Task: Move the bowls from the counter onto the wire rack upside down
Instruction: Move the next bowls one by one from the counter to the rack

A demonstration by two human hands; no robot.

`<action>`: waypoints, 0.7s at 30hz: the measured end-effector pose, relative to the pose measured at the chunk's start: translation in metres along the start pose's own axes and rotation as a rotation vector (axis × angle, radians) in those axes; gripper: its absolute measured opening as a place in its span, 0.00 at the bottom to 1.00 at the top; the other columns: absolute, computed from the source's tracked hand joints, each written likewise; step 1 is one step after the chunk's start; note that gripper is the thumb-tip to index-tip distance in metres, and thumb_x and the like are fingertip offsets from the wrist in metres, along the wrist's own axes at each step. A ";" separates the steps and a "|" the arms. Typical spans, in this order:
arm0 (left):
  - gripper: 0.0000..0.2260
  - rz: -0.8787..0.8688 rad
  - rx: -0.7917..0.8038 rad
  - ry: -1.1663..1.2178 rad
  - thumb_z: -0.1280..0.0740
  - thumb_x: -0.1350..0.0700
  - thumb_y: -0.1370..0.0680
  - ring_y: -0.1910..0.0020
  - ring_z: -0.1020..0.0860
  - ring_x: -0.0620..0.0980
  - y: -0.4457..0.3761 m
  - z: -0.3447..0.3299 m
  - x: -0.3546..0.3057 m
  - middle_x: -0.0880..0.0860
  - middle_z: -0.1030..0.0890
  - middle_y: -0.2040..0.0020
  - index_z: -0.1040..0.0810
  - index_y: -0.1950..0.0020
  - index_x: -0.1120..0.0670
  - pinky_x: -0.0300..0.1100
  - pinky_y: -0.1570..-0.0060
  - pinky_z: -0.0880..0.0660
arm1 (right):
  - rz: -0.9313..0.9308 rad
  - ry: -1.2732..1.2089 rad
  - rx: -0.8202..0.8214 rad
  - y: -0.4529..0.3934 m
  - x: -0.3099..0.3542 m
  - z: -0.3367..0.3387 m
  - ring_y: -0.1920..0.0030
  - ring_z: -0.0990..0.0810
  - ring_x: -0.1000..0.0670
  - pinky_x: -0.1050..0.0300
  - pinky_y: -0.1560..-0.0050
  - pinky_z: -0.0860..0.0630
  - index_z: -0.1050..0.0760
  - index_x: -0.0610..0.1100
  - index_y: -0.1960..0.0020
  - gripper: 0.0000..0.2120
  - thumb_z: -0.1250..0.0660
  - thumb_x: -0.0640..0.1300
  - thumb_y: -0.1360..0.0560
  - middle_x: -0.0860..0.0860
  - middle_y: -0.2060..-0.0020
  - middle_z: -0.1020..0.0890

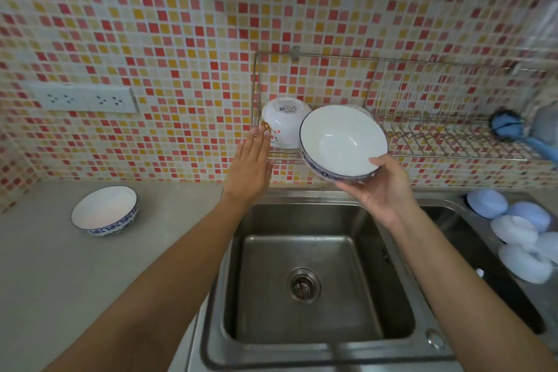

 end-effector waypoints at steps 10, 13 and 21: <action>0.26 0.026 0.066 0.041 0.56 0.44 0.18 0.25 0.64 0.50 0.000 0.006 -0.002 0.51 0.58 0.22 0.59 0.23 0.53 0.50 0.24 0.57 | 0.263 0.424 -0.052 -0.057 0.052 -0.049 0.41 0.22 0.41 0.37 0.53 0.19 0.30 0.44 0.34 0.20 0.31 0.39 0.25 0.49 0.41 0.23; 0.27 0.026 0.078 0.036 0.57 0.43 0.19 0.25 0.65 0.49 0.000 0.006 -0.001 0.50 0.60 0.22 0.60 0.24 0.52 0.49 0.25 0.59 | 0.387 0.615 -0.075 -0.074 0.059 -0.060 0.41 0.21 0.43 0.41 0.57 0.17 0.35 0.45 0.27 0.31 0.28 0.40 0.27 0.50 0.36 0.23; 0.28 0.014 0.080 0.028 0.60 0.42 0.20 0.26 0.68 0.49 0.001 0.006 -0.001 0.49 0.61 0.23 0.60 0.24 0.52 0.48 0.26 0.63 | 0.677 1.391 -0.088 -0.123 0.055 -0.071 0.40 0.22 0.42 0.47 0.42 0.22 0.42 0.52 0.24 0.43 0.29 0.64 0.33 0.43 0.37 0.24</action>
Point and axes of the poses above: each hand's wrist, its own y-axis away from the middle knuckle, its own z-axis out of the back of the hand, x = y × z, the point moved 1 cm from there along -y, towards the middle knuckle
